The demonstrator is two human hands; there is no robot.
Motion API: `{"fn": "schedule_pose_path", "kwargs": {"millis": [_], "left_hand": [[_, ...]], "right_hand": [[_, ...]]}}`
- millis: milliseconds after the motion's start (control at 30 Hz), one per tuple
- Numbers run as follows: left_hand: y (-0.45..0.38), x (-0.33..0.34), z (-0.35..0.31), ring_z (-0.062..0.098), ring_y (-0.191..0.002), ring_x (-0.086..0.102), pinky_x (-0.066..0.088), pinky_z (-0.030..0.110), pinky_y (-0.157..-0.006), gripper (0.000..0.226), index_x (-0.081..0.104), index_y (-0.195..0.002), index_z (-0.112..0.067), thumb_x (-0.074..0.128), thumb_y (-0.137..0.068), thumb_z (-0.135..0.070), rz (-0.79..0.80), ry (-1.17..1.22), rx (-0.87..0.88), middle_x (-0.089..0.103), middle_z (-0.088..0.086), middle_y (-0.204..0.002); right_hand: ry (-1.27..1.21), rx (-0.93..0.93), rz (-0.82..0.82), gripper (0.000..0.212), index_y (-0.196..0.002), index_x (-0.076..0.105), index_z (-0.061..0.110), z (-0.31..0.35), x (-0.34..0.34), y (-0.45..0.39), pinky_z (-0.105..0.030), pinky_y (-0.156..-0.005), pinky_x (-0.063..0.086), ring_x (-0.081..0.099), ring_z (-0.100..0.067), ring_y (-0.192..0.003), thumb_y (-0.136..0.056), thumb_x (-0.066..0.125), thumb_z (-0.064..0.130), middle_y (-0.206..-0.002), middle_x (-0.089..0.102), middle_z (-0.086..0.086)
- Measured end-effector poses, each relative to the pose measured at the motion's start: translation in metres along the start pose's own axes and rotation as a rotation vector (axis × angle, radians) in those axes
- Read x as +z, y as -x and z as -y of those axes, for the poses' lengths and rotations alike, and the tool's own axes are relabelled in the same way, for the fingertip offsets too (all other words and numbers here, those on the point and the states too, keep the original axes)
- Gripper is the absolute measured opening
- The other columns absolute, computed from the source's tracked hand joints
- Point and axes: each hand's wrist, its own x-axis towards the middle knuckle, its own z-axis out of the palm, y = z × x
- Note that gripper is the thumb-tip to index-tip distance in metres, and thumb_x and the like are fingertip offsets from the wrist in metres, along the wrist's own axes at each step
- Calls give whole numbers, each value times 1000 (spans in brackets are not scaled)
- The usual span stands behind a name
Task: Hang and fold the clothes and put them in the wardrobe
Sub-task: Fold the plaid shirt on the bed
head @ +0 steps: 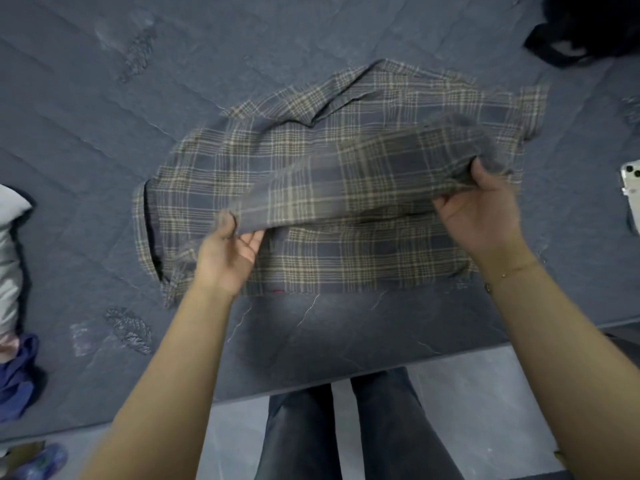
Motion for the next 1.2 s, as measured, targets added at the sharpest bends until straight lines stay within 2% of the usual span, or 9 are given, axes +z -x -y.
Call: {"fn": "schedule_pose_path", "kwargs": {"millis": [200, 333, 467, 667, 800, 933, 1033, 1067, 1200], "left_hand": [[0, -48, 81, 9, -62, 68, 56, 28, -84, 19, 59, -92, -14, 43, -102, -8, -215, -81, -235, 72, -2, -70], [-5, -58, 99, 16, -97, 65, 49, 32, -96, 14, 65, -98, -15, 55, -98, -25, -256, -65, -245, 70, 1, -102], [-10, -51, 94, 18, -112, 61, 46, 34, -103, 24, 65, -104, -16, 49, -100, -34, -245, -27, -180, 65, 2, -120], [-17, -40, 99, 12, -96, 67, 48, 32, -99, 28, 61, -115, -20, 44, -101, -37, -163, -53, -196, 75, -3, -96], [-21, -43, 98, 15, -105, 62, 42, 33, -107, 19, 61, -109, -19, 48, -101, -30, -216, -122, -220, 67, -1, -116], [-12, -61, 77, 20, -122, 52, 45, 32, -101, 35, 53, -131, -12, 53, -99, -27, -289, -221, -192, 54, 4, -128], [-4, -75, 58, 9, -83, 64, 51, 30, -82, 4, 58, -99, -10, 57, -97, -13, -398, -439, 15, 65, -1, -93], [-1, -80, 49, 6, -71, 61, 49, 31, -79, 13, 56, -84, -13, 59, -95, -6, -439, -564, 167, 64, -3, -80], [-3, -102, 4, 20, -82, 59, 47, 37, -86, 14, 58, -87, -13, 70, -86, -7, -423, -1210, 691, 60, 6, -87]], "right_hand": [[-35, 130, -312, 27, -116, 59, 15, -25, -100, 16, -40, -96, 48, 59, -24, -118, -91, 53, 21, -119, 66, -5], [74, 215, -494, 28, -121, 57, 21, -30, -140, 8, -35, -99, 46, 61, -17, -105, -98, 53, 37, -113, 65, 1], [158, 186, -470, 30, -128, 54, 19, -30, -146, -9, -26, -95, 50, 66, -10, -92, -101, 48, 32, -100, 69, 5], [5, 25, -512, 14, -105, 58, 19, -17, -167, 0, -24, -79, 57, 70, -9, -84, -102, 46, 25, -90, 73, 6], [226, 157, -567, 33, -134, 49, 16, -29, -174, 8, -33, -111, 38, 53, -17, -124, -102, 49, 22, -116, 59, 1], [458, 147, -683, 38, -135, 50, 7, -50, -143, 25, -34, -104, 45, 51, -26, -127, -98, 57, 15, -140, 52, -11], [636, 245, -579, 26, -123, 58, 6, -86, -101, 46, -33, -91, 50, 60, -21, -103, -98, 55, 12, -119, 62, -11], [728, 270, -484, 21, -116, 63, 7, -99, -83, 52, -30, -86, 51, 62, -18, -95, -97, 56, 12, -113, 64, -10], [1118, 137, -32, 9, -96, 68, 15, -150, -13, 46, -13, -73, 48, 60, -4, -83, -94, 61, 10, -97, 67, 4]]}}
